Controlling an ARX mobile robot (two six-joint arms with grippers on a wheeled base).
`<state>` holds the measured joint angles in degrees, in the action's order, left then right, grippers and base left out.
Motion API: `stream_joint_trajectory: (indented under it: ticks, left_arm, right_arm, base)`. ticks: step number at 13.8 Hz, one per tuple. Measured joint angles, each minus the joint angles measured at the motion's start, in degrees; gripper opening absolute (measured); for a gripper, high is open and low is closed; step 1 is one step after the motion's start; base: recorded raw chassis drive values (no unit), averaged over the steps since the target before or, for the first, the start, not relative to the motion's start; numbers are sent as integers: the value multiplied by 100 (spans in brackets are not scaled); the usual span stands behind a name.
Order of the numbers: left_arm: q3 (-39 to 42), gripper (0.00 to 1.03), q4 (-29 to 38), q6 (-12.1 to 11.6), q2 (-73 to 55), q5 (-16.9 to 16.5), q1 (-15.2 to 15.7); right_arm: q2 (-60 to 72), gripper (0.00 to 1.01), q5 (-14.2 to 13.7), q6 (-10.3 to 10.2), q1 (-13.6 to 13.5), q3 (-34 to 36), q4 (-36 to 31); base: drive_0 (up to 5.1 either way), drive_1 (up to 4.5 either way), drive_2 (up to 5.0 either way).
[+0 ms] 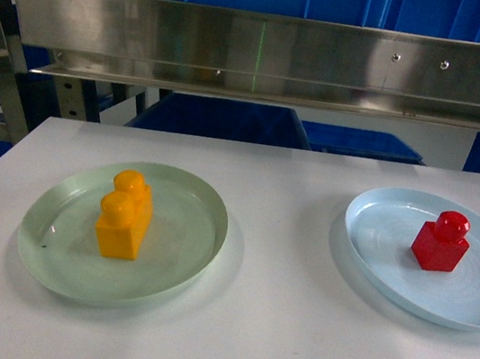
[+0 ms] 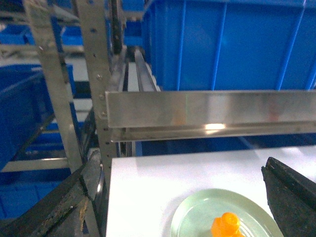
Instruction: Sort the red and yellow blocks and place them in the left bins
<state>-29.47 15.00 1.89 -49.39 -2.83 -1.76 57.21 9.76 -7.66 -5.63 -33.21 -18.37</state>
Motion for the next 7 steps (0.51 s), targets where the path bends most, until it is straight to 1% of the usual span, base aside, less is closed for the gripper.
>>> stream_joint_trajectory:
  ticks: [1,2,3,4,5,7]
  left_arm:
    - [-527,98,-262,-57,-855,-85,-13]
    - [-1123,98,-525,-98,-2004,-144,-48]
    - [-1377,98,-116,-214,-2938,122,-96]
    - [-1248,98,544,-275,-3333,118,-127]
    - [-1121,98,682,-254,-3265,44,-127]
    - [-1143,98,793,-232,-3021,26,-127]
  right_arm:
    - [938,98,105,-70,-39,-564,262]
    - [2146,98,-70,-92,-26,-1165,299]
    - [3021,98,-42,-149,55,-1528,188]
    - [3307,98,186,-278,101,-1484,20]
    - [3292,98,223,-310,116,-1478,-31]
    - [3167,98,229,-328,118,-1484,-70]
  base:
    - [0,0,0]
    - [0,0,0]
    - [0,0,0]
    - [0,0,0]
    - [0,0,0]
    - [0,0,0]
